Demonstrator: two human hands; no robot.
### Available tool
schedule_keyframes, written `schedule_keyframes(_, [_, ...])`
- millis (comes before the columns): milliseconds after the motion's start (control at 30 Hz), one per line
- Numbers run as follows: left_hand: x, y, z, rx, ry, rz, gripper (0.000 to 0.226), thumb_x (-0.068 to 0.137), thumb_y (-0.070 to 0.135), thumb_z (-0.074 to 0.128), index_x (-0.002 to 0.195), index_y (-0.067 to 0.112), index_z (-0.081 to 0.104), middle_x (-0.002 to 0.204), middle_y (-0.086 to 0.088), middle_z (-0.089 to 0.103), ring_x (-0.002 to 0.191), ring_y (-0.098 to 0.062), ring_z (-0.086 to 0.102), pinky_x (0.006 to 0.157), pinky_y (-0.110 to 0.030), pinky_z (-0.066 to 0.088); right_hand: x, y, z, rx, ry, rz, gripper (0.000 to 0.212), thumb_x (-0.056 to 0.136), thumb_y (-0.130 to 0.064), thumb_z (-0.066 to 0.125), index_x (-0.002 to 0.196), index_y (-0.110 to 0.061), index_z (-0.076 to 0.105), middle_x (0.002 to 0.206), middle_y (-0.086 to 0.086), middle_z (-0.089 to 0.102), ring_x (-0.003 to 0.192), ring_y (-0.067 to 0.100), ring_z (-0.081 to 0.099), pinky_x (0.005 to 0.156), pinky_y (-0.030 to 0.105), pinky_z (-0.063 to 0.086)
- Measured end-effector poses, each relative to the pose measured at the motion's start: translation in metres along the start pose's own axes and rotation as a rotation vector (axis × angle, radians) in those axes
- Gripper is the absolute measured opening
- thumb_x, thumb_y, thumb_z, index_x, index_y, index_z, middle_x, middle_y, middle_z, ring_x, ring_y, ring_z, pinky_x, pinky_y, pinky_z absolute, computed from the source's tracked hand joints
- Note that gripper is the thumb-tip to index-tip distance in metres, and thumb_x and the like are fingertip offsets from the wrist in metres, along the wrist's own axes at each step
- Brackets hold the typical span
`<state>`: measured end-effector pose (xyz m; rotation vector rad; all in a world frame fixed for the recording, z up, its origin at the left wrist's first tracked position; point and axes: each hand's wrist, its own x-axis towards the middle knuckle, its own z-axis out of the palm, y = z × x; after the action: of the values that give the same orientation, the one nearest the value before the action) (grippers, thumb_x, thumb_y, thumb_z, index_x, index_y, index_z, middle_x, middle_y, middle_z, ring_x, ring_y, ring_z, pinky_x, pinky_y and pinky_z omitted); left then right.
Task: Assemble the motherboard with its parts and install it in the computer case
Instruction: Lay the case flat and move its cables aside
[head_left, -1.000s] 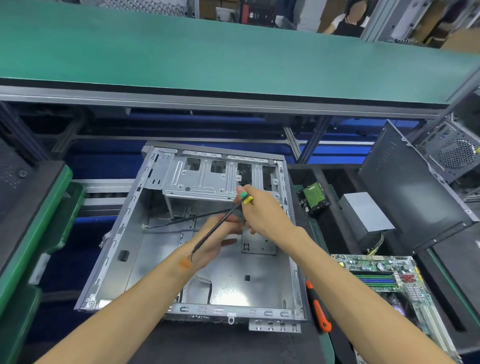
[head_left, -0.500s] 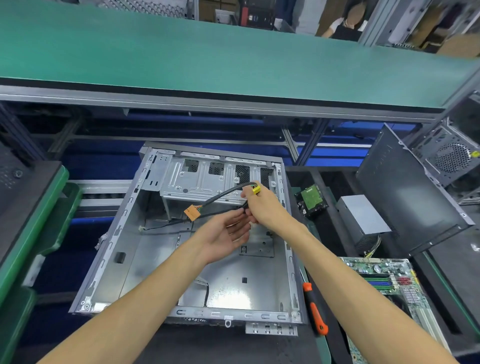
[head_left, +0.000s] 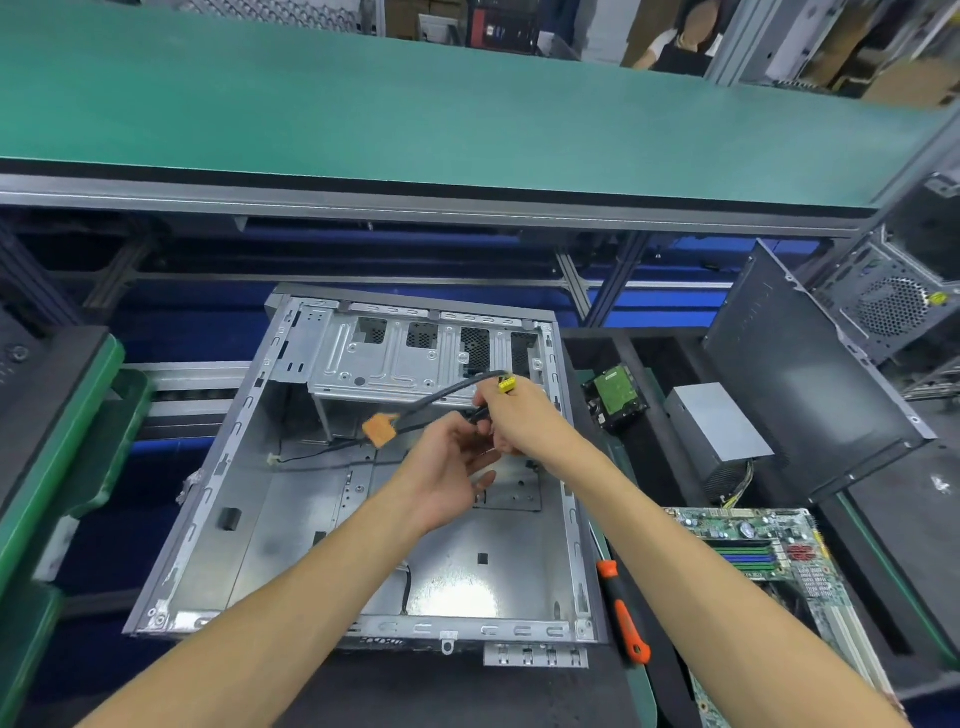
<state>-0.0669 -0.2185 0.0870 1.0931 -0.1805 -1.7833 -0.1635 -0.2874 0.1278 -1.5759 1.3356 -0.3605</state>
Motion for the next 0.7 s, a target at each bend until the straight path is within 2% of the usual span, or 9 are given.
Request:
schedule_keyframes(100, [0.001,0.003,-0.001,0.127,0.088,0.033,0.028,0.089,0.019,0.04,0.062,0.018,0.045,0.072,-0.003,0.059,0.071,-0.018,0.056,0.071,-0.031,0.04,0.001,0.001,-0.001,-0.08,0.023,-0.076,0.031,0.106,-0.028,0.043,0.082,-0.018,0.061,0.046,-0.006,0.058,0.035,0.001,0.046,0.043,0.021,0.038])
schedule_keyframes(200, [0.0,0.008,-0.007,0.232,0.168,0.175,0.032,0.092,0.014,0.043,0.06,0.018,0.042,0.059,0.0,0.053,0.059,-0.018,0.052,0.068,-0.028,0.044,0.005,-0.002,-0.007,-0.103,0.058,-0.135,0.037,0.104,-0.036,0.051,0.076,-0.019,0.067,0.043,-0.009,0.057,0.036,0.0,0.046,0.044,0.019,0.038])
schedule_keyframes(267, [-0.001,0.013,-0.013,0.339,0.24,0.269,0.032,0.09,0.011,0.05,0.059,0.017,0.048,0.057,0.002,0.054,0.06,-0.016,0.052,0.072,-0.029,0.047,0.008,-0.004,-0.012,0.006,0.012,-0.095,0.035,0.1,-0.042,0.06,0.078,-0.016,0.069,0.047,-0.007,0.059,0.038,0.003,0.047,0.04,0.016,0.036])
schedule_keyframes(367, [-0.005,0.017,-0.018,0.659,0.298,0.411,0.028,0.088,0.015,0.058,0.059,0.014,0.06,0.058,0.004,0.06,0.06,-0.008,0.054,0.073,-0.031,0.045,0.009,-0.002,-0.016,0.265,-0.069,-0.008,0.03,0.092,-0.037,0.075,0.087,-0.008,0.069,0.056,-0.001,0.066,0.043,0.007,0.055,0.039,0.017,0.039])
schedule_keyframes(467, [-0.01,0.021,-0.021,0.837,0.287,0.525,0.029,0.088,0.015,0.061,0.06,0.007,0.06,0.056,0.002,0.057,0.057,-0.009,0.049,0.065,-0.03,0.04,0.008,0.001,-0.019,0.42,-0.163,0.024,0.027,0.088,-0.025,0.079,0.098,-0.001,0.071,0.076,0.01,0.076,0.06,0.013,0.071,0.048,0.016,0.05])
schedule_keyframes(567, [-0.014,0.031,-0.021,0.865,0.185,0.543,0.03,0.092,0.012,0.063,0.068,-0.006,0.057,0.06,-0.017,0.053,0.059,-0.016,0.05,0.061,-0.028,0.044,0.01,0.001,-0.024,0.493,-0.212,-0.002,0.029,0.092,-0.016,0.075,0.108,0.007,0.069,0.087,0.015,0.078,0.071,0.017,0.076,0.055,0.017,0.055])
schedule_keyframes(633, [-0.018,0.037,-0.02,0.897,0.143,0.564,0.034,0.094,0.013,0.066,0.064,0.001,0.054,0.059,-0.011,0.045,0.055,-0.015,0.044,0.053,-0.023,0.044,0.013,0.0,-0.022,0.451,-0.179,-0.029,0.024,0.094,-0.015,0.072,0.105,0.006,0.069,0.084,0.015,0.077,0.064,0.016,0.074,0.052,0.02,0.055])
schedule_keyframes(700, [-0.023,0.041,-0.019,0.97,0.119,0.587,0.037,0.094,0.018,0.069,0.061,0.009,0.053,0.055,0.002,0.041,0.054,-0.01,0.037,0.052,-0.019,0.036,0.015,-0.003,-0.018,0.364,-0.134,-0.066,0.016,0.095,-0.015,0.07,0.09,0.0,0.071,0.076,0.012,0.075,0.054,0.016,0.067,0.047,0.022,0.053])
